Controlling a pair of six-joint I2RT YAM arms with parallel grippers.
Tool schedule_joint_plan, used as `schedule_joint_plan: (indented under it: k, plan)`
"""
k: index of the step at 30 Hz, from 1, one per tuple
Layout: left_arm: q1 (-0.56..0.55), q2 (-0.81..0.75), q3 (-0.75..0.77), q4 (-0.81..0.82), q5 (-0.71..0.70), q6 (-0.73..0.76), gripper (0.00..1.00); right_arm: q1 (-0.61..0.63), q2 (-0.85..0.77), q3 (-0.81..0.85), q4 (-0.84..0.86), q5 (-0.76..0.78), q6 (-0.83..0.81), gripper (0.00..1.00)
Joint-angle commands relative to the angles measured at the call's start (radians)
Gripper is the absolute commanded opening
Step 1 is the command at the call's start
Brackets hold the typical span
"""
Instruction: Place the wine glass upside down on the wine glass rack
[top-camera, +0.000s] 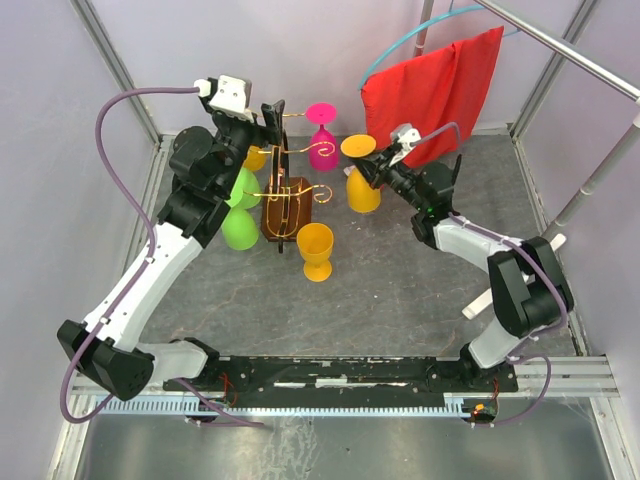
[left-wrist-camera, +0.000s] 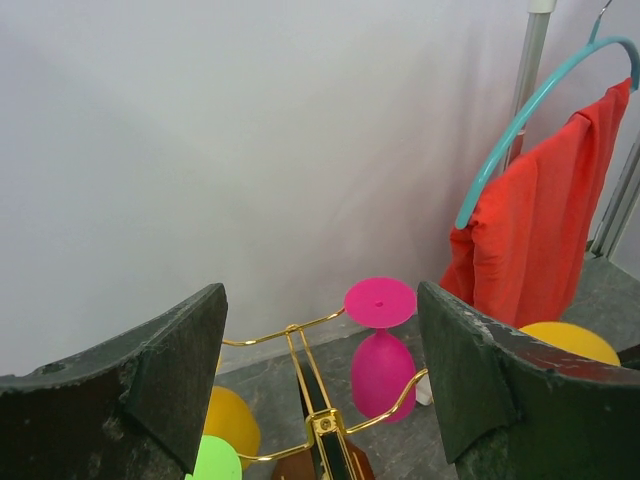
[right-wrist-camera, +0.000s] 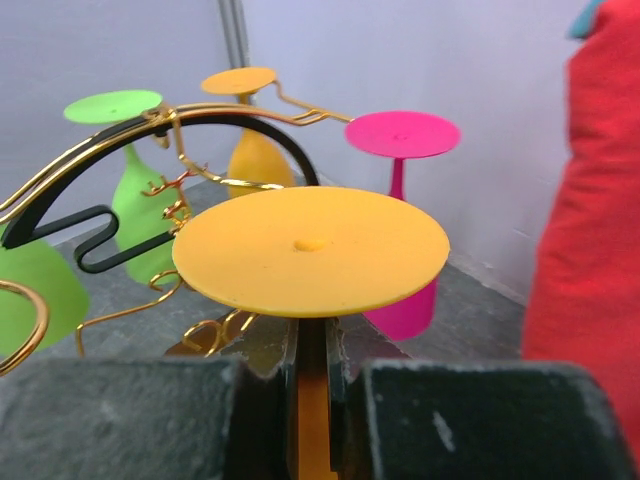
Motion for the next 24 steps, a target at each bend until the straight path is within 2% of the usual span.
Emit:
schedule_joint_plan:
  k: [1,24]
  plan:
    - [0.01,-0.034,0.0,0.007,-0.023,-0.012,0.83,0.034,0.05,0.022,0.155,-0.034,0.004,0.01]
    - [0.019,-0.029,0.027,-0.064,-0.039,0.028,0.84,0.13,0.178,0.084,0.247,0.006,-0.026,0.01]
